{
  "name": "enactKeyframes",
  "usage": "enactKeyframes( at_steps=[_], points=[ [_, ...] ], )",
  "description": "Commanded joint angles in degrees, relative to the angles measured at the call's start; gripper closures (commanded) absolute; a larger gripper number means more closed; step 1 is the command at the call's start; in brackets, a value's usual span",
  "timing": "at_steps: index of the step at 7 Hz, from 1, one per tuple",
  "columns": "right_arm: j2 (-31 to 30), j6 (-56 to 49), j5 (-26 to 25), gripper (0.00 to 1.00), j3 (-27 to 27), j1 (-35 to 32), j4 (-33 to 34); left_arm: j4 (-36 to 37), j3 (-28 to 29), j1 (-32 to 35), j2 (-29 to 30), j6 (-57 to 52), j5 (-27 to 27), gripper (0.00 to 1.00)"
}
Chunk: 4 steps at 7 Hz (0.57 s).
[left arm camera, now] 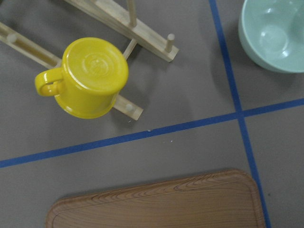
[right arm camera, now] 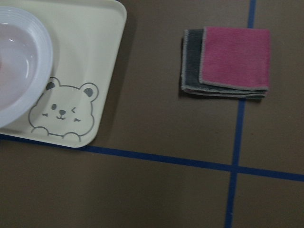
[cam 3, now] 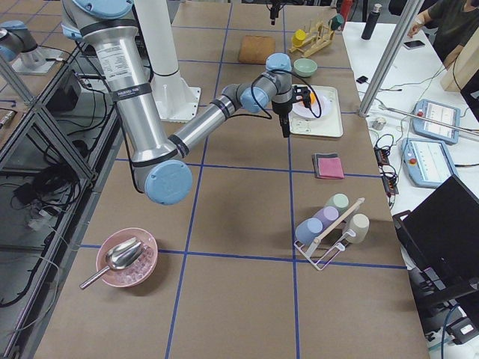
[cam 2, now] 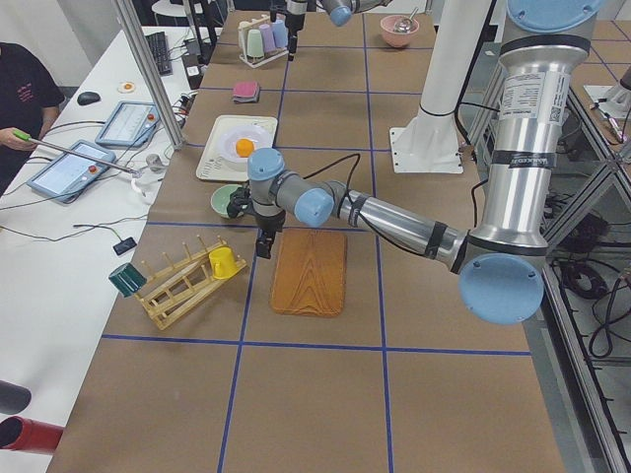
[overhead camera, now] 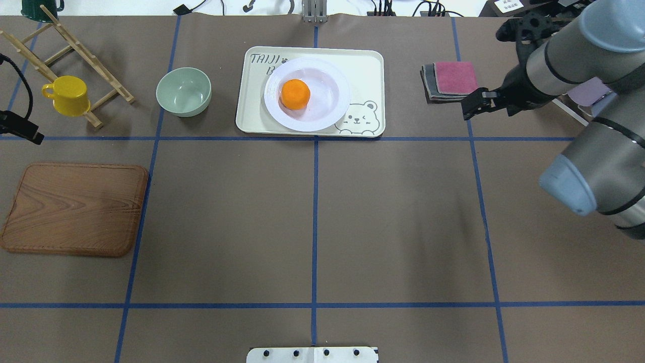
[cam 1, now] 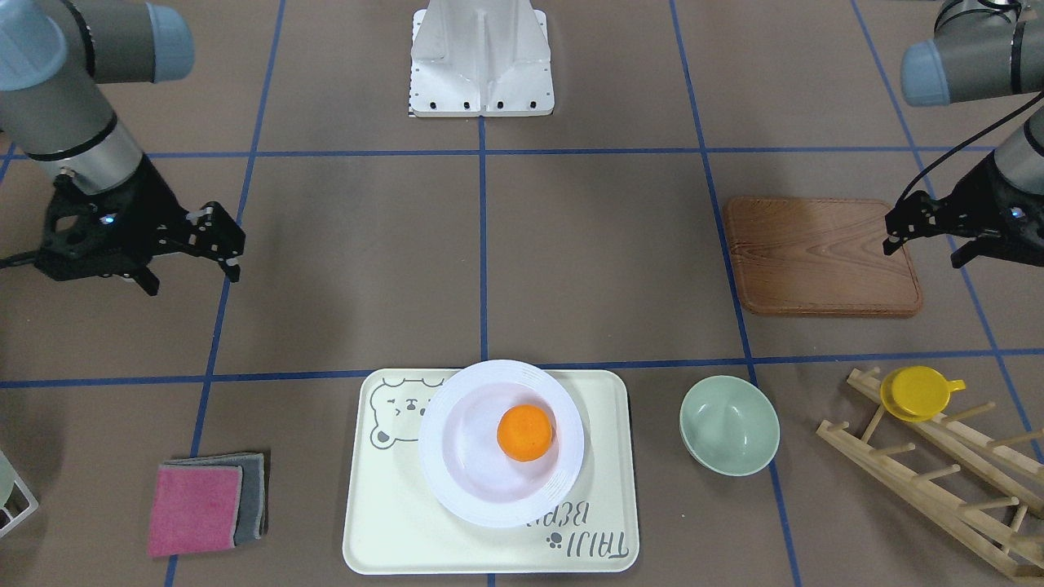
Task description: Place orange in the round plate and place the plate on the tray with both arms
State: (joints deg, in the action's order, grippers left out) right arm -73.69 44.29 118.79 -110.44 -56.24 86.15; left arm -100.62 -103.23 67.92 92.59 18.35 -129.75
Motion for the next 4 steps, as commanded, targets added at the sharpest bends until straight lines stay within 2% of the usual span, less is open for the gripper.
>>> enactKeyframes(
  at_steps=[1, 3, 4],
  points=[
    [-10.63, -4.27, 1.52, 0.00, -1.61, -9.80, 0.25, -6.58, 0.30, 1.94, -6.86, -4.71, 0.02, 0.02],
    [-22.58, -32.30, 11.68, 0.00, 1.00, -23.05, 0.78, -7.75, 0.04, 5.80, -10.83, -9.73, -0.06, 0.02],
    [-27.60, -34.69, 11.99, 0.00, 1.19, -24.95, 0.34, -7.93, -0.22, 6.78, -12.07, -9.65, -0.06, 0.02]
  ],
)
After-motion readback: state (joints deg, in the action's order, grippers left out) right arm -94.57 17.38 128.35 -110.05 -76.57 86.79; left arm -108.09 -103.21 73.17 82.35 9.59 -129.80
